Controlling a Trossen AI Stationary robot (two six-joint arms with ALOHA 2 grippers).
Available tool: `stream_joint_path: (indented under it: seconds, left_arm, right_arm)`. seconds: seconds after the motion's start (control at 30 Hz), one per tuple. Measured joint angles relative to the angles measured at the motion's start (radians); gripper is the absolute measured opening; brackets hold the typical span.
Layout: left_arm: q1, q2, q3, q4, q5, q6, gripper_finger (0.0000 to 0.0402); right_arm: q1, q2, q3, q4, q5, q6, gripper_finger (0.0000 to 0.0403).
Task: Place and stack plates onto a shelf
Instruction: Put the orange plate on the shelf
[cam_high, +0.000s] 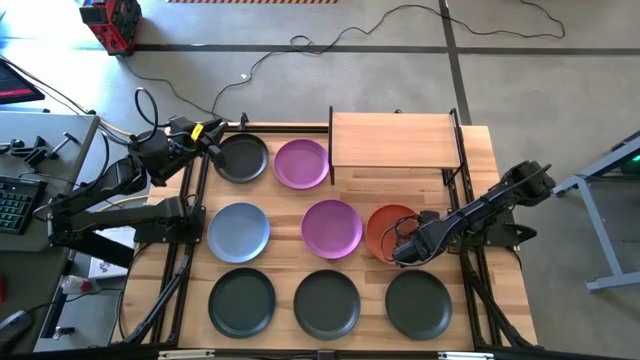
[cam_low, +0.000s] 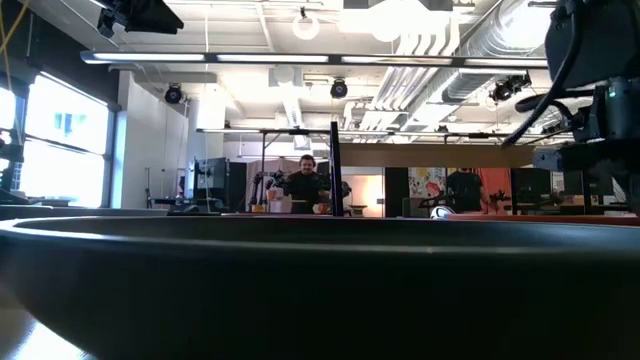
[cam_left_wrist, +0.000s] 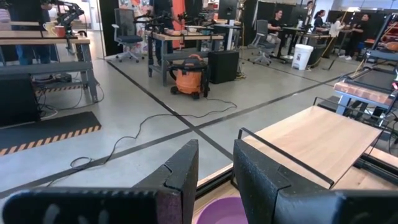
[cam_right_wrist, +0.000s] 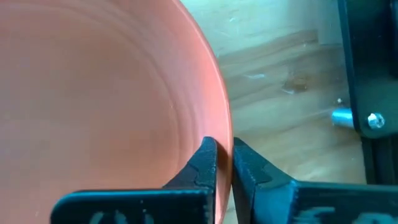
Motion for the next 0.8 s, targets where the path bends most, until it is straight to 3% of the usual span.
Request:
stream_joint_path:
  seconds: [0.3, 0.8]
  left_arm:
    - [0.000, 0.000, 0.000, 0.000, 0.000, 0.001, 0.0090]
    - [0.000, 0.000, 0.000, 0.000, 0.000, 0.000, 0.0090]
  right_arm:
    - [0.000, 0.000, 0.050, -0.054, 0.002, -0.010, 0.0000]
    - [0.000, 0.000, 0.229, -0.393, 0.011, -0.013, 0.0001]
